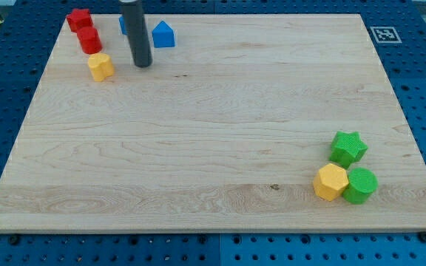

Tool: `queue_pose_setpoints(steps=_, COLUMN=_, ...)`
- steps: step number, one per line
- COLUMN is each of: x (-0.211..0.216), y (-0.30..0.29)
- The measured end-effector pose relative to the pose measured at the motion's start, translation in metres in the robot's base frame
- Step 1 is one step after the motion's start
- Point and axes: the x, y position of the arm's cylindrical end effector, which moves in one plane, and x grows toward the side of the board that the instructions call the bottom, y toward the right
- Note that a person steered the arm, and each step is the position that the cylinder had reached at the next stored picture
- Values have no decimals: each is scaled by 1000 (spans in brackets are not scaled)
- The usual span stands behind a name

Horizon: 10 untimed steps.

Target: Slide the yellow heart to the bottom left corner

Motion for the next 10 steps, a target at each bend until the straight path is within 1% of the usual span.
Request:
queue_pose_setpoints(steps=1, x=-1, y=-53)
queue_pose_setpoints(steps=2, x=-18, y=-82)
queue_pose_setpoints(steps=3, x=-26, y=-89)
queue_pose_setpoints(steps=4, x=-8, y=-88)
queue_pose_setpoints(steps=6, x=60, y=-33)
queue_pose_setpoints(steps=7, x=67, y=-31)
queue_pose_setpoints(steps=8, x=57, y=-38)
queue_pose_setpoints(steps=9, x=67, y=-57)
queue_pose_setpoints(steps=10, x=90, y=-56)
